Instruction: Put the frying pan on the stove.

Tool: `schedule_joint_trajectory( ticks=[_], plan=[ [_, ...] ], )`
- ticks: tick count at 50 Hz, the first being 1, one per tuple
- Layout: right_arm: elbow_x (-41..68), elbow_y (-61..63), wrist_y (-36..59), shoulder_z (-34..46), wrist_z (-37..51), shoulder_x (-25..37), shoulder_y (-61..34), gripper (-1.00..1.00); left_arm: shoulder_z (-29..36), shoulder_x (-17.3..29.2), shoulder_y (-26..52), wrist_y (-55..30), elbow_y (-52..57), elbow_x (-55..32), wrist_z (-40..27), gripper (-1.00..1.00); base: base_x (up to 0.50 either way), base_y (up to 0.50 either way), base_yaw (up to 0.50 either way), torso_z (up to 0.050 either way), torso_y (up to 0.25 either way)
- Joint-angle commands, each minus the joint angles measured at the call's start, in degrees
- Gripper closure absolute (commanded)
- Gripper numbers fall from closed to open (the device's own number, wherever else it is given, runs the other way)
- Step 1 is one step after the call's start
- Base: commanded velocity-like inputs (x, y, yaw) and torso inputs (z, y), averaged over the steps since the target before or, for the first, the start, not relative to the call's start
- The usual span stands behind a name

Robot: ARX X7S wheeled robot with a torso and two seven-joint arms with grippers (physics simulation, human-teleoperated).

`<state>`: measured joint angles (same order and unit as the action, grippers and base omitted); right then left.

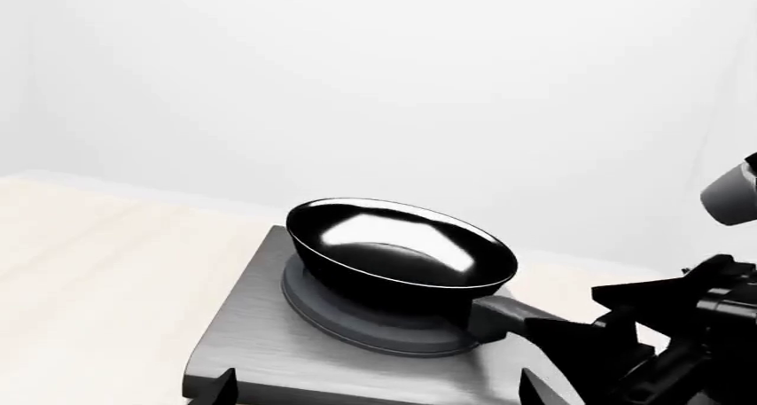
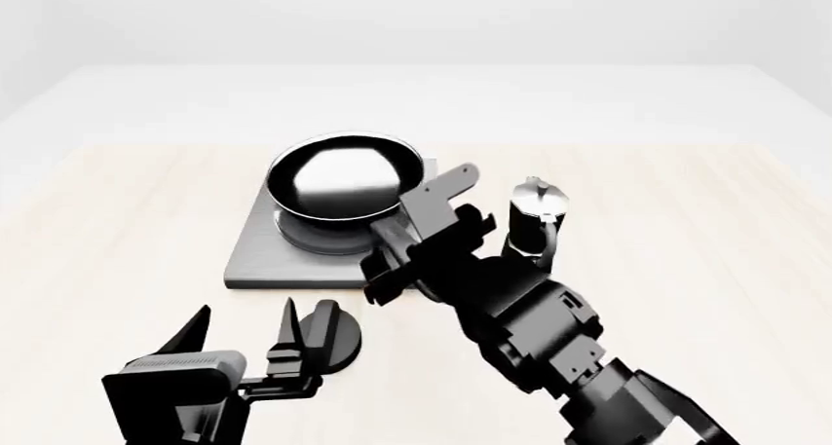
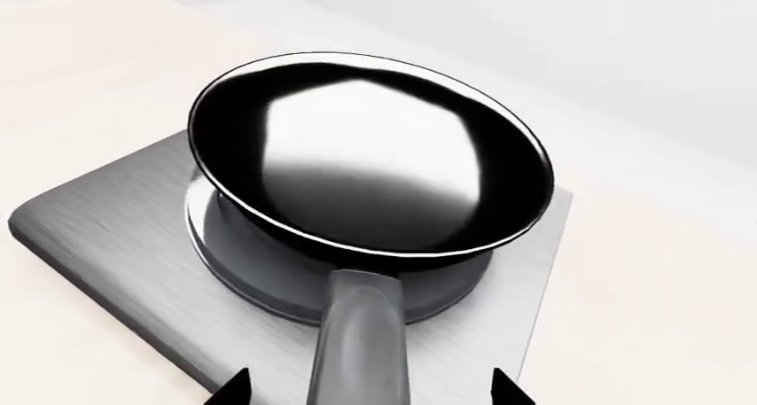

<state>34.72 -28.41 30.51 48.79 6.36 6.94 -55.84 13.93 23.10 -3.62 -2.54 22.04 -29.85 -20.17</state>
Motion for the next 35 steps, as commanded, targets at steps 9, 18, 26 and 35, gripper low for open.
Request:
schedule_joint_trajectory(
  ticks=[9, 18, 26, 35],
  plan=[
    [2.91, 18.88, 1.93, -4.06, 8.46, 7.02, 4.26, -1.0, -0.16, 0.29, 0.06, 0.14, -0.03, -0.21, -0.31, -1.0, 0.0, 0.0, 0.0, 0.0, 0.0],
    [-0.29, 29.87, -1.2, -4.88, 15.76, 10.9, 8.92, -1.0, -0.31, 0.61, -0.16, 0.11, 0.61, -0.53, -0.52, -1.0, 0.0, 0.0, 0.0, 0.0, 0.0],
    [-1.12, 39.22, -4.52, -7.71, 21.85, 13.32, 13.33, -1.0, -0.83, 1.71, -1.47, 0.15, 3.83, -0.29, -1.48, -1.0, 0.0, 0.0, 0.0, 0.0, 0.0],
    [-3.31, 50.1, -6.16, -8.08, 27.07, 16.34, 17.72, -1.0, -1.7, 2.54, -2.25, 0.25, 5.91, -0.69, -2.25, -1.0, 0.0, 0.0, 0.0, 0.0, 0.0]
  ],
)
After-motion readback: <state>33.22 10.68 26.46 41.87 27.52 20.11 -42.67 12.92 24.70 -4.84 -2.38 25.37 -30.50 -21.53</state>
